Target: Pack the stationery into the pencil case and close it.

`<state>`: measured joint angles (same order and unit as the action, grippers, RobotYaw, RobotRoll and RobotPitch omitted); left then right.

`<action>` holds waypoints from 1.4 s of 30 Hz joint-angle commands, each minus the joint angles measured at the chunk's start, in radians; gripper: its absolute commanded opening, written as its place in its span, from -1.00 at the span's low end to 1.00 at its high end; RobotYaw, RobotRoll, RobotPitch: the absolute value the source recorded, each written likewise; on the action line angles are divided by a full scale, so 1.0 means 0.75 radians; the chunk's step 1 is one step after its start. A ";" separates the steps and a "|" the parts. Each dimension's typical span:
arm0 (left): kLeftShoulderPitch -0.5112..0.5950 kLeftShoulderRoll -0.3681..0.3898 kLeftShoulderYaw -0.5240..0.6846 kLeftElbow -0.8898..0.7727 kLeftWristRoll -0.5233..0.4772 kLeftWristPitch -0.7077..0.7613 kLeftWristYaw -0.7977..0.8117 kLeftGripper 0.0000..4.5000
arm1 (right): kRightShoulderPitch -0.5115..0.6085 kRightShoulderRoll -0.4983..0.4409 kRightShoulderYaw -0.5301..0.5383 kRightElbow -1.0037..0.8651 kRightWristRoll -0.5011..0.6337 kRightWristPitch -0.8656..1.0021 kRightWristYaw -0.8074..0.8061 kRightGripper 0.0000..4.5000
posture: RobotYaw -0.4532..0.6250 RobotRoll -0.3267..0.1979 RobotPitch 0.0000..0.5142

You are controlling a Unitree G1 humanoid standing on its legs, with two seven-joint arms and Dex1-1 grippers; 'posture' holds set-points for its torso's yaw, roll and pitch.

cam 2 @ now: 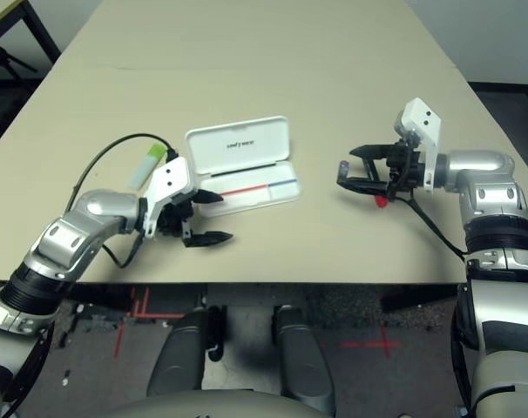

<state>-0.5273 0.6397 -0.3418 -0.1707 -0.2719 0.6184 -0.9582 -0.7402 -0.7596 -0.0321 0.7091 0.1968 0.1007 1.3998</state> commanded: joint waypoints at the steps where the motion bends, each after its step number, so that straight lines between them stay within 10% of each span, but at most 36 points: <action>1: -0.024 -0.008 -0.040 0.033 0.045 0.032 -0.008 0.98 | 0.003 0.002 0.013 -0.002 -0.005 -0.012 0.009 1.00 | -0.14 0.25 -0.28; 20: -0.083 -0.001 -0.130 0.066 0.140 0.116 -0.066 0.98 | -0.003 0.025 0.009 0.005 -0.006 -0.046 -0.021 1.00 | -0.16 0.25 -0.27; 23: -0.091 -0.008 -0.138 0.078 0.154 0.130 -0.070 0.74 | -0.003 0.025 0.010 0.004 -0.005 -0.052 -0.024 1.00 | -0.16 0.25 -0.27; 33: -0.123 -0.018 -0.139 0.131 0.176 0.130 -0.093 -0.99 | 0.015 0.028 0.013 -0.014 -0.003 -0.056 -0.029 1.00 | -0.17 0.25 -0.27; 42: -0.169 0.008 -0.166 0.137 0.231 0.026 -0.162 -0.99 | 0.014 0.028 0.020 0.003 -0.017 -0.076 -0.035 1.00 | -0.18 0.25 -0.31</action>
<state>-0.6493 0.6393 -0.4417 -0.0649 -0.1153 0.6615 -1.0588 -0.7364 -0.7356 -0.0215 0.7084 0.1935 0.0544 1.3761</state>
